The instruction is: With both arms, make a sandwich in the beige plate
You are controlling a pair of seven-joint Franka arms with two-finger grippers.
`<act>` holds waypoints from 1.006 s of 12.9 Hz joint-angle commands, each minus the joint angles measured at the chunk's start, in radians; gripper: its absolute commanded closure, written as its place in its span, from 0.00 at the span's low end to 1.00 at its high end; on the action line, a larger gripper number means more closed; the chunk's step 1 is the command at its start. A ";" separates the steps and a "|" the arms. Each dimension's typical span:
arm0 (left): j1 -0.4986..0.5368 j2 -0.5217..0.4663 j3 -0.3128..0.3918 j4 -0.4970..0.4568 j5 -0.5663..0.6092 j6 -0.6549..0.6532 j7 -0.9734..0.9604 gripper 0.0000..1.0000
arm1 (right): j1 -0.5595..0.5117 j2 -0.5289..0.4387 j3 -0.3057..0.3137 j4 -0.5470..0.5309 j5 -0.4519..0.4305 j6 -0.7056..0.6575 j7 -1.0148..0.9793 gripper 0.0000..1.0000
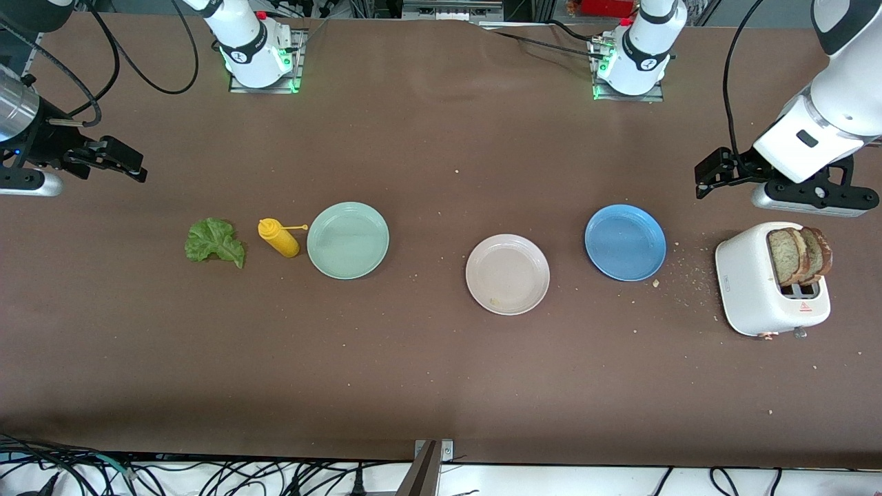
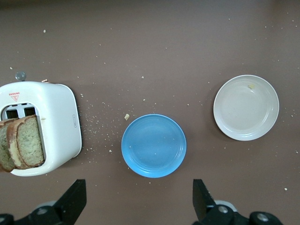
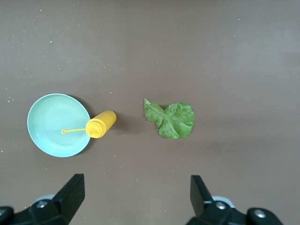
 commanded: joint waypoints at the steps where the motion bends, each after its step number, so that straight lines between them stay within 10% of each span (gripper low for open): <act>1: 0.010 0.021 0.000 0.039 -0.024 -0.025 0.035 0.00 | 0.004 -0.011 -0.006 -0.028 0.006 0.014 -0.015 0.00; 13: 0.008 0.025 0.002 0.040 -0.009 -0.023 0.030 0.00 | 0.004 -0.014 -0.006 -0.028 0.006 0.022 -0.017 0.00</act>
